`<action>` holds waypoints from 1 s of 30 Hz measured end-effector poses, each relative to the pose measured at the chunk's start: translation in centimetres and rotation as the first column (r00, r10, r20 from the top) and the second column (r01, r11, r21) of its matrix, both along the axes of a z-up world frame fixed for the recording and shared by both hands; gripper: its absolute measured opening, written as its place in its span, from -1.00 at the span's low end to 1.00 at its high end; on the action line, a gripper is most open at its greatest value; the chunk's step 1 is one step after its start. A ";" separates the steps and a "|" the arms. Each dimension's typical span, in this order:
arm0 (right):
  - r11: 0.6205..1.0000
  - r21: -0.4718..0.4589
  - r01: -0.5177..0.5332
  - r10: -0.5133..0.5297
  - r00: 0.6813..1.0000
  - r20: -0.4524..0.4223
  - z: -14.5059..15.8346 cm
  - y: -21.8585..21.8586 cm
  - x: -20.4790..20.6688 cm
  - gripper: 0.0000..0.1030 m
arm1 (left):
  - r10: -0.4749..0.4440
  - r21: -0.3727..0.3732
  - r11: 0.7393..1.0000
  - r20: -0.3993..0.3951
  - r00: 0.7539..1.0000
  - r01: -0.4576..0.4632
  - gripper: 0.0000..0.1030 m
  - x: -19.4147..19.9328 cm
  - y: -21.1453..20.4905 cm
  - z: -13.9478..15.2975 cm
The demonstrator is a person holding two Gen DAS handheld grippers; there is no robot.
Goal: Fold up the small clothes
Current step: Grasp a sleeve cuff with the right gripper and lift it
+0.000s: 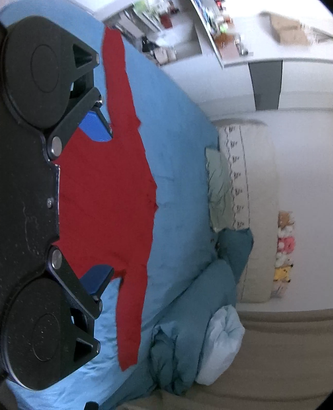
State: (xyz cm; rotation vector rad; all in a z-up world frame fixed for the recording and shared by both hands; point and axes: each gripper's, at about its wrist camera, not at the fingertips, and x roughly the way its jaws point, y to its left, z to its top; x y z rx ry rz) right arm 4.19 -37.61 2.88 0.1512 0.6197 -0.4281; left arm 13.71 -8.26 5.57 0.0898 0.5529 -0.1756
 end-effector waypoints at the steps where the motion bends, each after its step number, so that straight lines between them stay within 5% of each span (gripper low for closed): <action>1: 1.000 0.014 0.020 -0.020 1.000 -0.003 -0.7 -1.6 1.6 1.00 | -0.003 0.010 1.000 -0.005 1.000 0.003 1.00 2.1 -0.8 -0.5; 10: 0.970 0.103 0.219 -0.219 0.976 -0.011 -11.3 -12.4 15.4 1.00 | -0.100 0.004 0.995 -0.052 0.994 0.100 1.00 22.0 -7.9 -7.7; 15: 0.930 0.170 0.327 -0.331 0.943 -0.003 -17.2 -17.1 20.9 1.00 | -0.103 -0.025 0.995 -0.172 0.980 0.100 1.00 29.9 -10.7 -13.4; 23: 0.884 0.182 0.430 -0.426 0.903 -0.064 -23.8 -23.3 26.5 1.00 | -0.095 0.048 0.992 -0.326 0.941 0.117 1.00 36.5 -15.1 -20.3; 30: 0.869 0.168 0.466 -0.465 0.884 -0.048 -24.7 -26.0 29.8 0.88 | -0.092 0.100 0.985 -0.391 0.916 0.141 1.00 39.5 -18.7 -23.8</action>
